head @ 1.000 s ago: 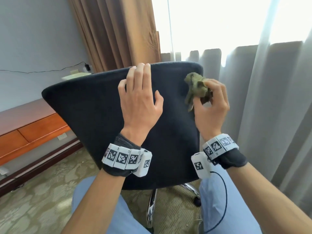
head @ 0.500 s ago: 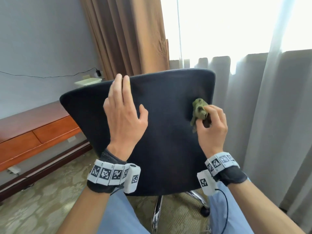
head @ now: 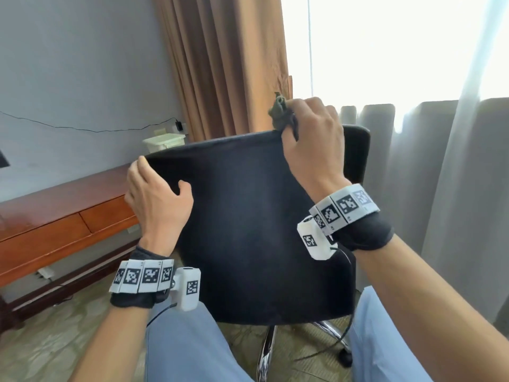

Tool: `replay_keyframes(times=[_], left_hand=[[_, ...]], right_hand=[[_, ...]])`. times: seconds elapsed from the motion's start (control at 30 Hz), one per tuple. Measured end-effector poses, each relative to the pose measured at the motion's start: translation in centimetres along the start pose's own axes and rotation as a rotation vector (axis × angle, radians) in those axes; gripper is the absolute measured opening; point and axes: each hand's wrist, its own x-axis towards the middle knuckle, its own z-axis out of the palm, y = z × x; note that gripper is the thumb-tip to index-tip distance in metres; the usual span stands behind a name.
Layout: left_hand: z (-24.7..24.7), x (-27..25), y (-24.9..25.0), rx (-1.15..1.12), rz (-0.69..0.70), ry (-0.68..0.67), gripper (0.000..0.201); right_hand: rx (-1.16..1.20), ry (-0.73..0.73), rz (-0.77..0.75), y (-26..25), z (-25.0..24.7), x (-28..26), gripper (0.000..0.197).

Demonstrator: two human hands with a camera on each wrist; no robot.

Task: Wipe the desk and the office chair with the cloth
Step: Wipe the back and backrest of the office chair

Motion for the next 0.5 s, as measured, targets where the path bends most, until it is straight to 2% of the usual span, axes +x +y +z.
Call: replay_keyframes(times=[0.1, 0.23, 0.37, 0.5], left_hand=[[-0.4, 0.9, -1.2, -0.084, -0.036, -0.004, 0.077], [-1.3, 2.2, -2.2, -0.13, -0.04, -0.009, 0.077], [-1.2, 3.2, -3.3, -0.105, 0.002, -0.1, 0.075], [-1.2, 3.0, -3.6, -0.08, 0.058, -0.057, 0.068]], right_hand=[[0.015, -0.031, -0.094, -3.9, 1.9, -0.4, 0.024], [0.008, -0.124, -0.287, -9.2, 5.9, -1.5, 0.03], [0.019, -0.144, -0.249, -9.7, 6.8, -1.3, 0.032], [0.007, -0.131, -0.232, -7.7, 5.2, -1.5, 0.033]])
